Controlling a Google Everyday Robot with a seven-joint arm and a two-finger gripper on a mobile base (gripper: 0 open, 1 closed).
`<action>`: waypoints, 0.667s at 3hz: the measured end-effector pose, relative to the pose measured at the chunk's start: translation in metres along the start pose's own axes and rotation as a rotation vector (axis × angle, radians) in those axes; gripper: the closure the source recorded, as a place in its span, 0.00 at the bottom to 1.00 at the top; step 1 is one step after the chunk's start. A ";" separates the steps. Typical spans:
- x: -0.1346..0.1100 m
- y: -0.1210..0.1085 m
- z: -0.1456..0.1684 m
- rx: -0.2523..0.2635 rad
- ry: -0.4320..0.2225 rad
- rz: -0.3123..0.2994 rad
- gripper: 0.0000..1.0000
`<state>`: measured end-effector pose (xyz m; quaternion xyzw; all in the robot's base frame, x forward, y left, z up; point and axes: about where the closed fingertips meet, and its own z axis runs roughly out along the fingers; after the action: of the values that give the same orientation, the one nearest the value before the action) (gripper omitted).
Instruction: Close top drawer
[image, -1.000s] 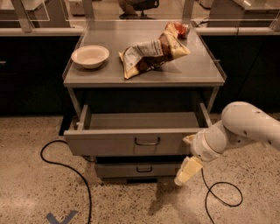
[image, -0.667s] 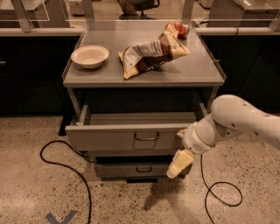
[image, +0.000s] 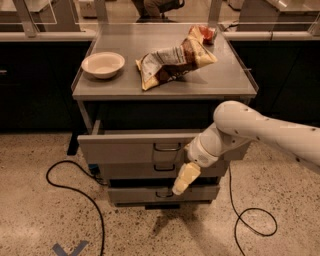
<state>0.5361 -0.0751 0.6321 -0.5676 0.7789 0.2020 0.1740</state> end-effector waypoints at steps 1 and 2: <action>-0.017 -0.002 0.007 -0.024 -0.027 -0.034 0.00; -0.017 -0.002 0.007 -0.024 -0.027 -0.035 0.00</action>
Offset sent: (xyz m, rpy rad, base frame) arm 0.0066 0.0150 0.0022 0.0282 -0.0041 0.0345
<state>0.5438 -0.0585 0.6346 -0.5803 0.7640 0.2160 0.1811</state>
